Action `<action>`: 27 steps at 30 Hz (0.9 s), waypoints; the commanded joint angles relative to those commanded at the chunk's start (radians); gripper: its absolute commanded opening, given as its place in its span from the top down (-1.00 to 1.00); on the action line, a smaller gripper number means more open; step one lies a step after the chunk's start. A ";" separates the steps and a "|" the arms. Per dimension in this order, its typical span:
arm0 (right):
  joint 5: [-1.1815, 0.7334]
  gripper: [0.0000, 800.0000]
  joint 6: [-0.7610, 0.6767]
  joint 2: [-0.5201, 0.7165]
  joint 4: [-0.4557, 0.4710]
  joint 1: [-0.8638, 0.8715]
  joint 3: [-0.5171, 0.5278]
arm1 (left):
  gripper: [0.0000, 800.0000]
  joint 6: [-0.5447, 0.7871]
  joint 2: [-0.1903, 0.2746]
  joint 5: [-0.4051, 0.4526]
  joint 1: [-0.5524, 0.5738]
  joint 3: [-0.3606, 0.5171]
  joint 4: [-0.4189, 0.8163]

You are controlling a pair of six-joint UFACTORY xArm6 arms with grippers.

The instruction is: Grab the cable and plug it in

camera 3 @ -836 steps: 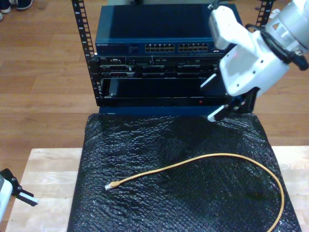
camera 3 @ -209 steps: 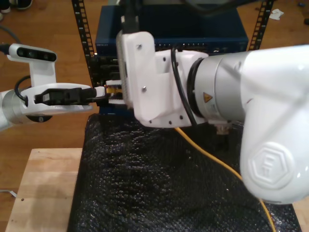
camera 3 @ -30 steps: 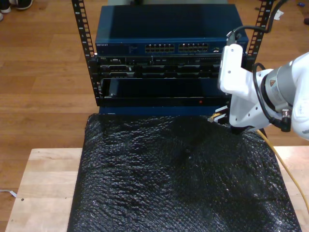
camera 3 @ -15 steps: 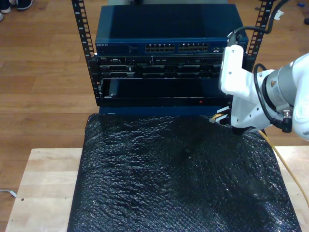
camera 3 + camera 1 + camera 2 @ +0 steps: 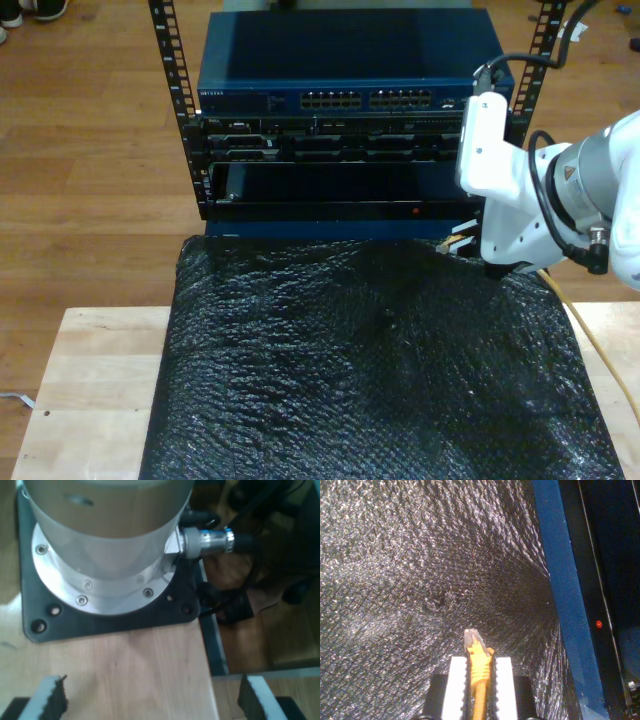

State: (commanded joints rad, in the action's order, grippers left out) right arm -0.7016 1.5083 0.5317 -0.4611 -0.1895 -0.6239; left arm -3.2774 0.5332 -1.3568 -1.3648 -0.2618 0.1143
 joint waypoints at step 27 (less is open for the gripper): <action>0.520 1.00 0.003 -0.086 0.080 -0.068 0.041 | -1.00 0.041 -0.020 0.278 -0.026 0.157 0.000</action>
State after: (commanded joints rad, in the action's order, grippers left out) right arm -0.1814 1.5113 0.4457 -0.3813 -0.2570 -0.5825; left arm -3.2360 0.5132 -1.0790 -1.3909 -0.1053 0.1143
